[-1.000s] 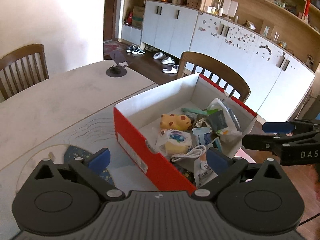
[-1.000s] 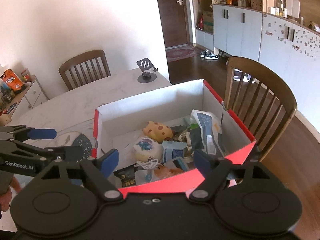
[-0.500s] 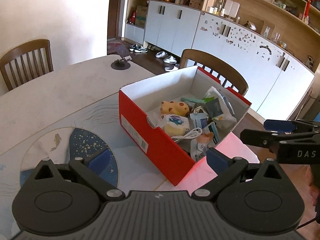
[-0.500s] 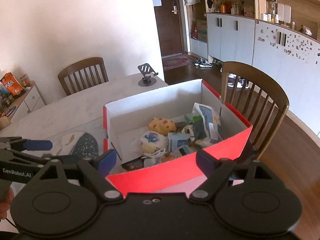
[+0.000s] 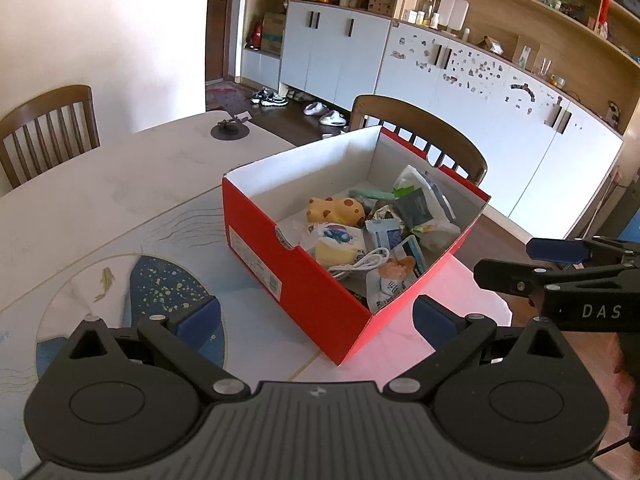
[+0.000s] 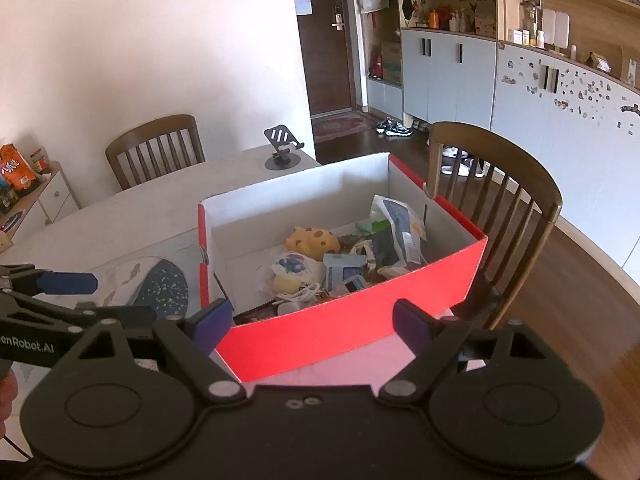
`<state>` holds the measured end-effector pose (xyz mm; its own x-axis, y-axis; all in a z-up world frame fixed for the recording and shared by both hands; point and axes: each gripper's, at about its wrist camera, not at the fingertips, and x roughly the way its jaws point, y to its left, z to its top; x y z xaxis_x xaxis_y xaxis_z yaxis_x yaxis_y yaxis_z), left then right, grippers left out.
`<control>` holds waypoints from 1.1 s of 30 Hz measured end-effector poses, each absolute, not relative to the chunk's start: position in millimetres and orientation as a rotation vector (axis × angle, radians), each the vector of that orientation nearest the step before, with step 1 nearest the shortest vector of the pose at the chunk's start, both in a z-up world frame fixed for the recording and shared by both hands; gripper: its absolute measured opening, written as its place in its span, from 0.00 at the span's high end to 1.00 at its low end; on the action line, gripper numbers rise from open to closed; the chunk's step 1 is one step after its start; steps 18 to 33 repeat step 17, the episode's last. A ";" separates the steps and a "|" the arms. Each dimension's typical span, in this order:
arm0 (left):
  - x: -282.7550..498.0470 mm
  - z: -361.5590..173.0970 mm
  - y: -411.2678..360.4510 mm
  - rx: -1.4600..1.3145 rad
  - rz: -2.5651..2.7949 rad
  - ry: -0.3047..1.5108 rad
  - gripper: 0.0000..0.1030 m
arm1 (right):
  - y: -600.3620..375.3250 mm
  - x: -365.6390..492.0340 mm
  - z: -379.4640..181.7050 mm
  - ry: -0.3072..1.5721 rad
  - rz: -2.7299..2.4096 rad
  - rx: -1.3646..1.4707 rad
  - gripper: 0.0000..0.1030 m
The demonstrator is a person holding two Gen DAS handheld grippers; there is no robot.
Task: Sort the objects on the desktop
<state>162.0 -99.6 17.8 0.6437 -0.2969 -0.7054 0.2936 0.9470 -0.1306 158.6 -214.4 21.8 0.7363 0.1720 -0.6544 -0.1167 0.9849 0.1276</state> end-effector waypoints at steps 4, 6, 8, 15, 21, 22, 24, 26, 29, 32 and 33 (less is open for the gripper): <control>160.2 17.1 -102.6 0.009 -0.333 0.800 0.00 | -215.3 158.1 20.3 0.730 0.154 0.081 0.15; 159.3 17.5 -103.9 0.018 -0.335 0.795 0.00 | -216.3 158.0 20.0 0.732 0.152 0.082 0.15; 158.3 17.8 -104.4 0.023 -0.342 0.790 0.00 | -217.0 158.0 19.9 0.734 0.150 0.087 0.15; 157.5 19.0 -101.3 0.018 -0.346 0.783 0.00 | -221.1 157.1 19.1 0.739 0.139 0.107 0.15; 156.9 19.5 -99.6 0.015 -0.347 0.779 0.00 | -221.4 157.2 19.0 0.740 0.138 0.109 0.15; 156.9 19.5 -99.6 0.015 -0.347 0.779 0.00 | -221.4 157.2 19.0 0.740 0.138 0.109 0.15; 156.9 19.5 -99.6 0.015 -0.347 0.779 0.00 | -221.4 157.2 19.0 0.740 0.138 0.109 0.15; 156.9 19.5 -99.6 0.015 -0.347 0.779 0.00 | -221.4 157.2 19.0 0.740 0.138 0.109 0.15; 156.9 19.5 -99.6 0.015 -0.347 0.779 0.00 | -221.4 157.2 19.0 0.740 0.138 0.109 0.15; 156.9 19.5 -99.6 0.015 -0.347 0.779 0.00 | -221.4 157.2 19.0 0.740 0.138 0.109 0.15; 156.9 19.5 -99.6 0.015 -0.347 0.779 0.00 | -221.4 157.2 19.0 0.740 0.138 0.109 0.15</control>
